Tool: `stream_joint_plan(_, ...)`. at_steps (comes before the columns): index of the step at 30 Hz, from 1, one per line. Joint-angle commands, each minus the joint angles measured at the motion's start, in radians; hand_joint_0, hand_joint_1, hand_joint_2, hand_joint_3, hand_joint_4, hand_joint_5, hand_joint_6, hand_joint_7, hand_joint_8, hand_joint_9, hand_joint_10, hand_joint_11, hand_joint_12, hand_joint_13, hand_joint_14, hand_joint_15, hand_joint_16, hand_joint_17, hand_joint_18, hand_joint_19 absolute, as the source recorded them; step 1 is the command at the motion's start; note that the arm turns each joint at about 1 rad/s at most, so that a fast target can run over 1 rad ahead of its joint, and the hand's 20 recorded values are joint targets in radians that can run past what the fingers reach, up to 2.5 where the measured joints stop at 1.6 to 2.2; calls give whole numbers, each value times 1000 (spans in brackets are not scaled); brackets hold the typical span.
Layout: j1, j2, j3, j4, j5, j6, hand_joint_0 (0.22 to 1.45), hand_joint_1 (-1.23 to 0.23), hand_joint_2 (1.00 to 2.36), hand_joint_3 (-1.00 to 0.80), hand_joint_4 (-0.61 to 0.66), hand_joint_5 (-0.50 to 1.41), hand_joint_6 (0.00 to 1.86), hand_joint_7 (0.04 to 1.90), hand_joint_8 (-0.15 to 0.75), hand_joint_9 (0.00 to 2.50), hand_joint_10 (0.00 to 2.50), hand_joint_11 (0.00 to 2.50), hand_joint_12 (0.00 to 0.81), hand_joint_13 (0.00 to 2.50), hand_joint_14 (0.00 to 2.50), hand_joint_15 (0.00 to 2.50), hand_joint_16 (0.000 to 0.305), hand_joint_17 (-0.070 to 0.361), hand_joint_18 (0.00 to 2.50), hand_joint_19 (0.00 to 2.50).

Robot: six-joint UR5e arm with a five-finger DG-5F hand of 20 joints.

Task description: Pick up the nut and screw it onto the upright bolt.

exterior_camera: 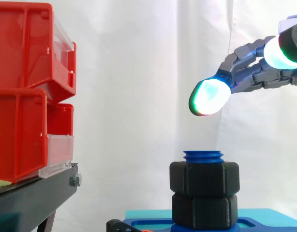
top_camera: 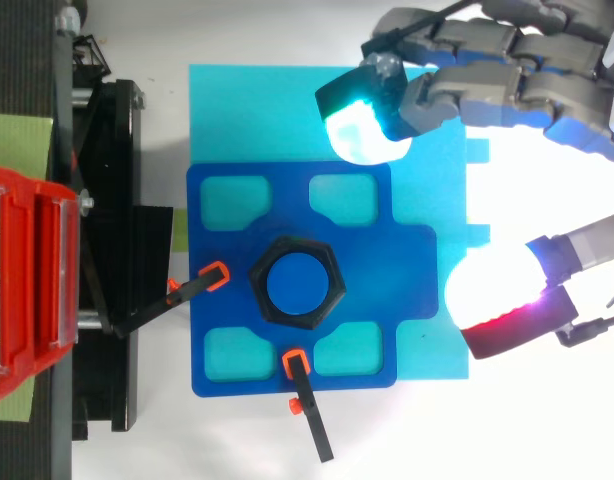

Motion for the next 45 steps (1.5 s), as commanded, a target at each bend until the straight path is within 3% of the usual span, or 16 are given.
stream_joint_plan(1, 0, 1, 0, 0, 0, -1, 479, -322, 1000, -500, 89, -238, 501, 602, 202, 184, 0, 0, 354, 0, 0, 0, 43, 97, 0, 0)
stream_joint_plan(45, 0, -1, 0, 0, 0, -1, 477, -312, 1000, -500, 36, -238, 501, 621, 194, 92, 0, 0, 357, 0, 0, 0, 44, 99, 0, 0)
